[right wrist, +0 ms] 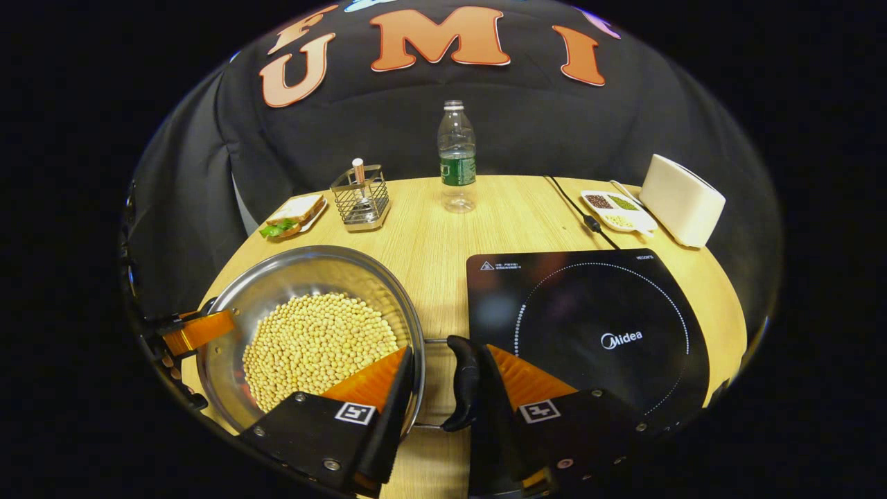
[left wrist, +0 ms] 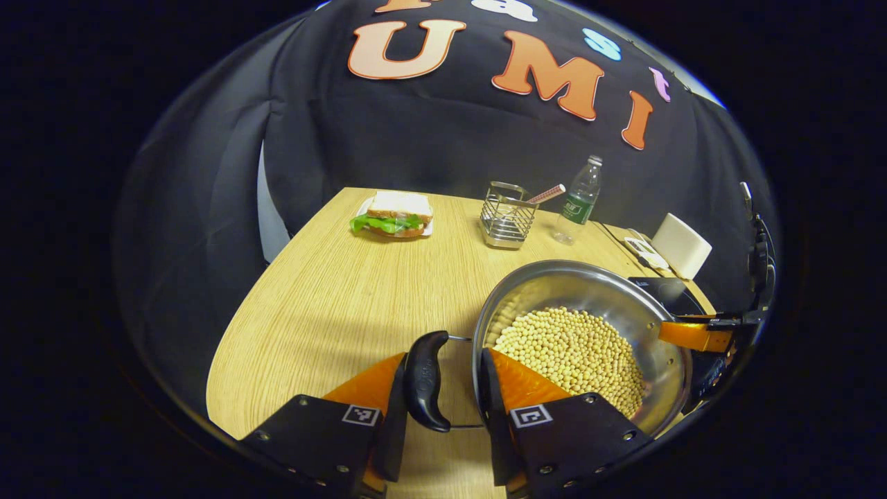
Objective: First push the handle of the pot to place it horizontally, then grasp the pot with both hands and set it on the induction cooktop.
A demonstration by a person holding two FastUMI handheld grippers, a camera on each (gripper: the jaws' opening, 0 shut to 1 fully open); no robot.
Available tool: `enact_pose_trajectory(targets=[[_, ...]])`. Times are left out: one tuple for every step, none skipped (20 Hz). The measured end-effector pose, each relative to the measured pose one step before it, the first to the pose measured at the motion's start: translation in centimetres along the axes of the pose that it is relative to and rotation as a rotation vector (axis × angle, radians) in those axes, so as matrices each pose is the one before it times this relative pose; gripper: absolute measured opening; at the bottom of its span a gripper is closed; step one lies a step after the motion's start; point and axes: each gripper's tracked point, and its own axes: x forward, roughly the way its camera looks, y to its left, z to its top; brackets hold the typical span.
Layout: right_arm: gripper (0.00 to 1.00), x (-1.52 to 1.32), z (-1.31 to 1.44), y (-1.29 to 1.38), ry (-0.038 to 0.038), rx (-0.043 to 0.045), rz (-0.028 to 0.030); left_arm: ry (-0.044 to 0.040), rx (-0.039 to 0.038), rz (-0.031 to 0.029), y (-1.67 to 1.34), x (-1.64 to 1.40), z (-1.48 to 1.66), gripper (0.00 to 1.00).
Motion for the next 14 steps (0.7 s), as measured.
enact_pose_trajectory(targets=[[0.59,0.54,0.1,0.026,-0.00687,0.00494,-0.00008,-0.00621,-0.01038,0.01288,-0.125,-0.017,0.154,0.52],[0.56,0.113,-0.067,0.162,0.0026,0.00433,0.00244,-0.00215,-0.01034,0.01088,-0.101,-0.094,0.2,0.52],[0.54,-0.068,-0.024,0.068,0.00222,0.01062,0.00461,0.01104,-0.01129,0.01311,-0.01,-0.036,-0.359,0.51],[0.5,-0.083,-0.167,0.041,0.00449,0.00244,0.00644,-0.00042,-0.009,0.01174,-0.069,-0.105,-0.024,0.51],[0.53,-0.215,-0.075,-0.092,0.00533,-0.00068,0.00402,0.00286,-0.00742,0.0091,-0.154,0.059,-0.06,0.49],[0.53,-0.477,-0.237,-0.145,-0.00003,0.00312,0.00358,0.00007,-0.00387,0.00903,-0.113,-0.097,0.012,0.51],[0.53,-0.488,0.167,-0.12,-0.00553,0.00173,0.00436,-0.00108,0.0005,0.0083,0.013,-0.157,0.255,0.5],[0.53,-0.724,0.255,-0.189,-0.01127,0.00436,0.00381,-0.00771,0.00837,0.00531,-0.042,-0.225,0.398,0.5],[0.53,-0.629,0.314,-0.091,-0.00989,0.0053,0.00474,-0.01486,0.00922,0.00519,0.077,-0.264,0.255,0.5],[0.53,-0.429,0.289,-0.173,-0.00899,0.00371,0.00521,-0.0186,0.01307,0.00512,0.121,-0.359,0.4,0.5],[0.53,-0.428,0.27,-0.207,-0.00528,0.00406,0.00387,-0.01804,0.01294,0.00538,0.027,-0.229,0.118,0.5],[0.53,-0.421,0.334,-0.278,-0.00679,0.00475,0.00234,-0.01489,0.00889,0.00476,-0.017,-0.256,0.178,0.48],[0.53,-0.544,0.357,-0.359,-0.00675,0.00428,0.00085,-0.01037,0.00929,0.00254,-0.185,-0.222,-0.202,0.52],[0.53,-0.395,0.43,-0.446,-0.00748,0.00293,-0.00023,-0.00753,0.00777,-0.00085,-0.099,-0.141,-0.12,0.5]])
